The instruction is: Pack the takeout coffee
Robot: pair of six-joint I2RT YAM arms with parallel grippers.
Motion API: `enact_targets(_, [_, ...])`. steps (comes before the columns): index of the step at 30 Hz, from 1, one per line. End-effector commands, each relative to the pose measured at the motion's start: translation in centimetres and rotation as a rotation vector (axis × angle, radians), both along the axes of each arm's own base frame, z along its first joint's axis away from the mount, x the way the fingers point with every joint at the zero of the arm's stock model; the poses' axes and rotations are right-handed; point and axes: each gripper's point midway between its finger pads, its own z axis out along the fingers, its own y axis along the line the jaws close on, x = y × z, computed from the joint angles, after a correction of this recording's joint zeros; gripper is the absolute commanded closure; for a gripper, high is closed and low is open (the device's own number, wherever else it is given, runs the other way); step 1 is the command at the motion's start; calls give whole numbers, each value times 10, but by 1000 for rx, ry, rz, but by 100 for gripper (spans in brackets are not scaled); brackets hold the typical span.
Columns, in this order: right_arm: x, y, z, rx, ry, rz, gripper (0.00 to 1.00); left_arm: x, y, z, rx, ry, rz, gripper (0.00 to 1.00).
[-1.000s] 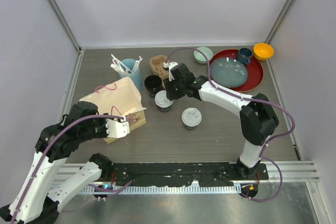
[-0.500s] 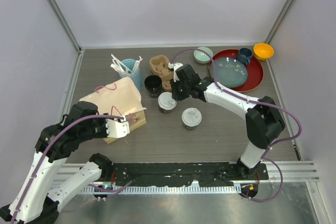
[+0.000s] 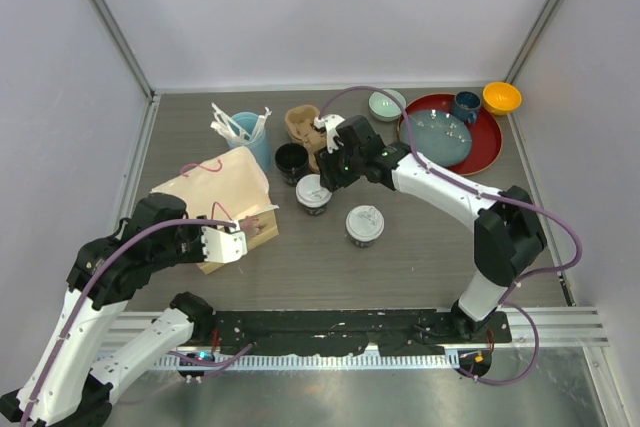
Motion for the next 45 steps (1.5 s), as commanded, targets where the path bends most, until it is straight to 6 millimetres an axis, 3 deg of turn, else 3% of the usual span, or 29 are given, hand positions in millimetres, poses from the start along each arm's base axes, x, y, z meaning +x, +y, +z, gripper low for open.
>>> enact_targets(1, [-13, 20, 78, 102, -206, 299, 48, -29, 17, -11, 75, 117, -13, 100])
enact_targets(4, [-44, 26, 82, 106, -299, 597, 48, -29, 17, -11, 75, 121, -12, 100])
enact_targets(5, [-64, 30, 77, 139, -284, 705, 46, -29, 16, -11, 72, 119, -10, 100])
enact_targets(9, [-78, 31, 69, 116, -392, 931, 44, -30, 15, -10, 63, 122, -8, 100])
enact_targets(15, [-69, 40, 55, 65, -375, 998, 51, -32, 7, -2, 1, 128, -7, 100])
enact_targets(23, [-55, 47, 38, 1, -386, 990, 53, -37, 8, -9, -15, 152, 26, 100])
enact_targets(40, [-44, 43, 1, -99, -316, 1030, 62, -38, 12, -11, -13, 141, 46, 100])
enact_targets(45, [-40, 42, -1, -116, -318, 1020, 66, -38, 12, -12, -11, 143, 46, 100])
